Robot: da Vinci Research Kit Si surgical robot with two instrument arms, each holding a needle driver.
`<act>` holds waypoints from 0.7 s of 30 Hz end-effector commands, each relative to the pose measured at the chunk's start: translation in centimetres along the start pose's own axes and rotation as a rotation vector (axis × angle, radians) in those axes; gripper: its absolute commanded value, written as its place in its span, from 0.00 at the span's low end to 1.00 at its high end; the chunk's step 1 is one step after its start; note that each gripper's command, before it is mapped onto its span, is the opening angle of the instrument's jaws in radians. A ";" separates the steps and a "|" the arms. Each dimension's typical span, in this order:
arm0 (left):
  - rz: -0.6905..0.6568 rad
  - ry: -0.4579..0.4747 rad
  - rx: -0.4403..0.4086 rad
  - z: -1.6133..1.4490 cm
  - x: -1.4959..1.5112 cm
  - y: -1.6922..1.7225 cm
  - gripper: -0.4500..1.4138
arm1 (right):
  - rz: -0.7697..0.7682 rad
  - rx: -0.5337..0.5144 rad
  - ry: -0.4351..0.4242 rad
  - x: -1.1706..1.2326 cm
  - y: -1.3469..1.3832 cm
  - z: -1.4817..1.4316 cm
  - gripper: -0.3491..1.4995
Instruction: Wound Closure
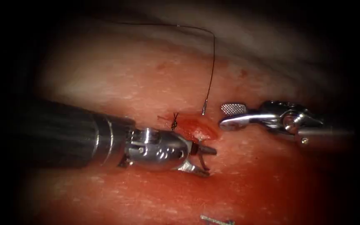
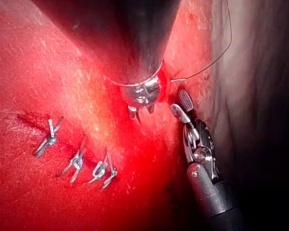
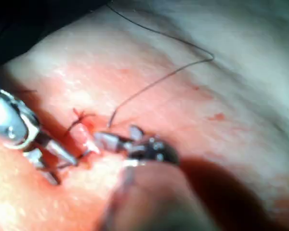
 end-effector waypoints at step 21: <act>-0.585 0.381 -0.312 -0.76 0.80 0.21 0.05 | 0.001 0.007 0.008 -0.16 -0.15 0.03 0.89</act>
